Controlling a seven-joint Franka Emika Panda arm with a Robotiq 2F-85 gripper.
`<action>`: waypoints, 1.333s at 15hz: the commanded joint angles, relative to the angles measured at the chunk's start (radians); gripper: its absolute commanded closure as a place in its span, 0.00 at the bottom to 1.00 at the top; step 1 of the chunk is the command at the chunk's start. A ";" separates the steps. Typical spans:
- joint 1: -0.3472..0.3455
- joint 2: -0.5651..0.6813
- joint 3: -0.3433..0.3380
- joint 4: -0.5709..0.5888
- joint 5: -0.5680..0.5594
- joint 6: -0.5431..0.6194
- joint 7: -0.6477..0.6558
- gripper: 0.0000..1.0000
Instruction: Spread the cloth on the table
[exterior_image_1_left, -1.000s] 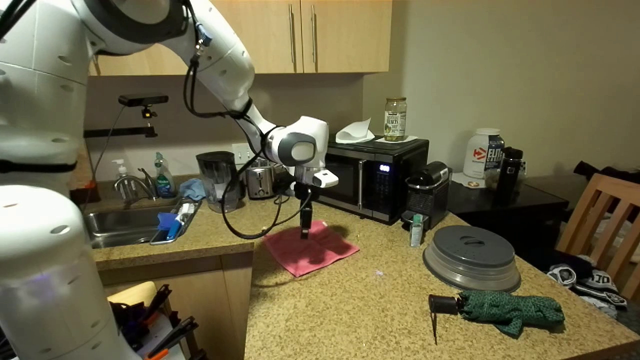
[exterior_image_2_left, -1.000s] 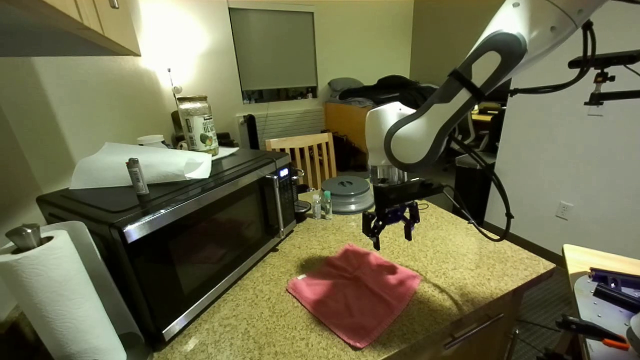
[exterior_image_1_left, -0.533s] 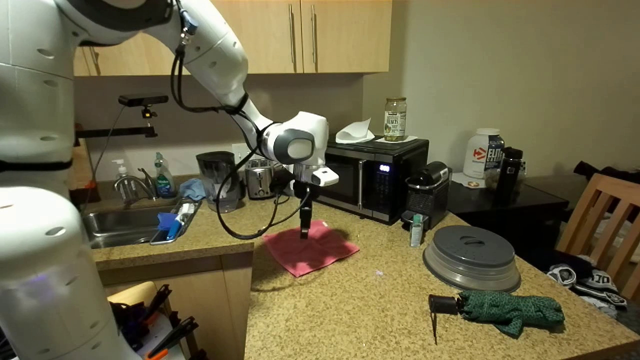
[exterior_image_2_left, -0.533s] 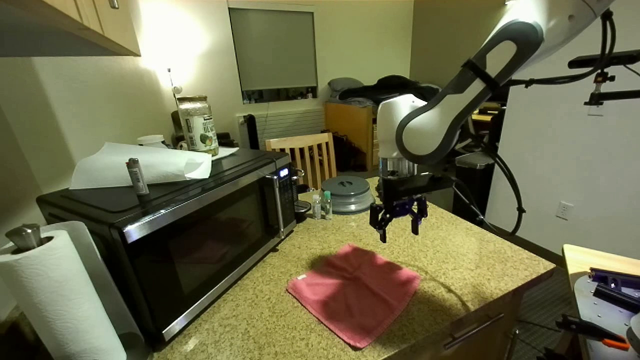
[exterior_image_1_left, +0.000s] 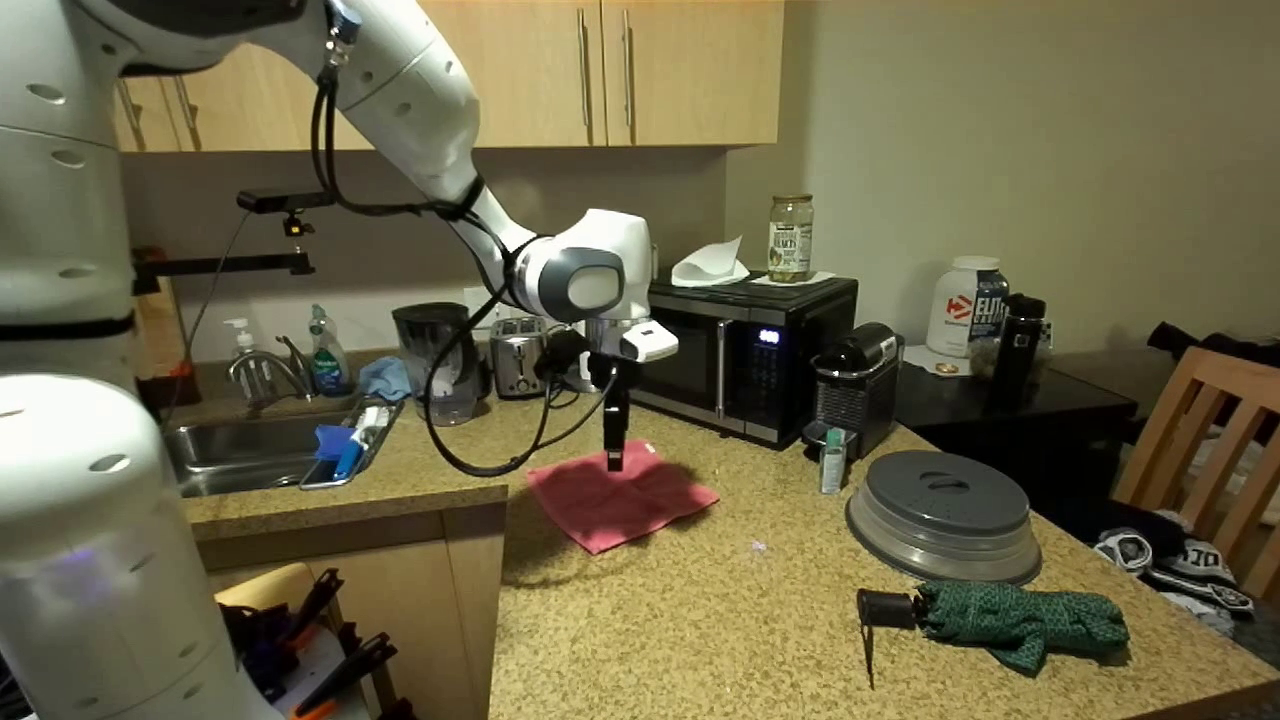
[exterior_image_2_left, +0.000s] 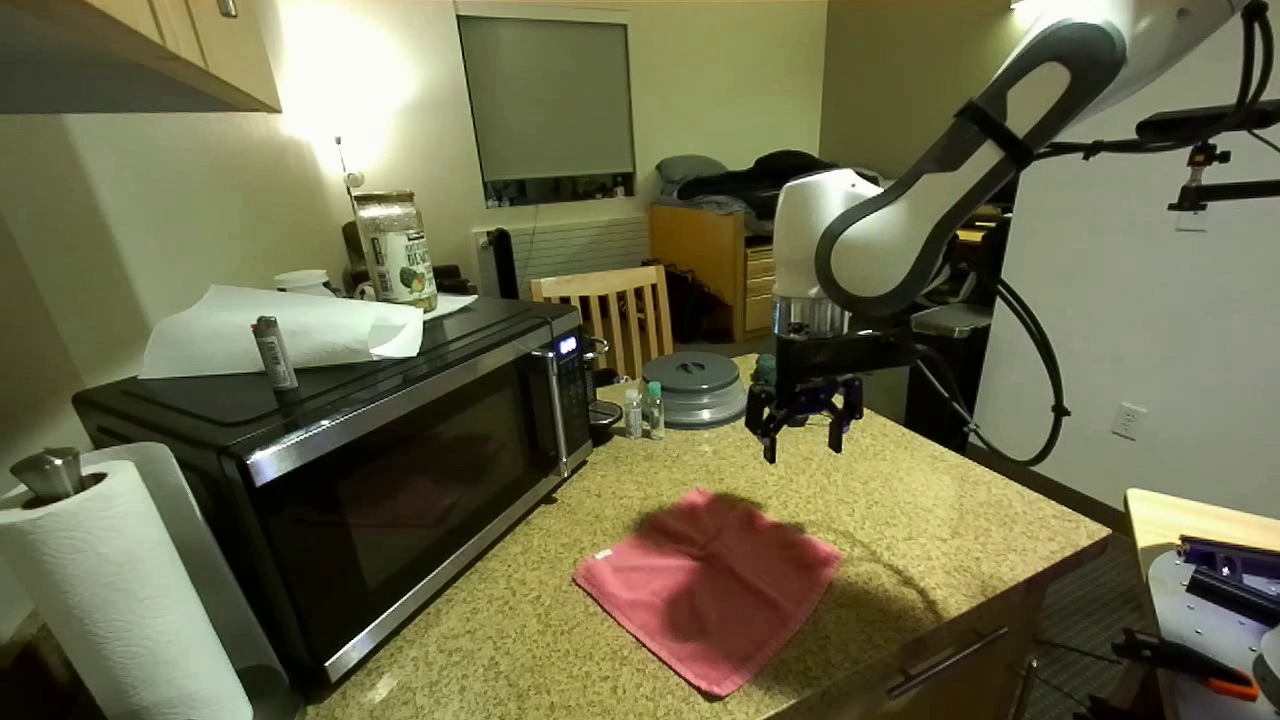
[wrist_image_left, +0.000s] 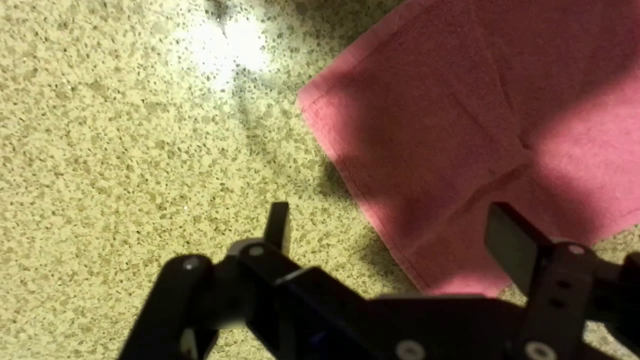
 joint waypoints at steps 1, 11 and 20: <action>-0.019 -0.070 0.006 -0.068 -0.058 0.042 0.061 0.00; -0.056 -0.067 0.022 -0.054 -0.069 0.012 0.055 0.00; -0.056 -0.064 0.023 -0.055 -0.068 0.012 0.055 0.00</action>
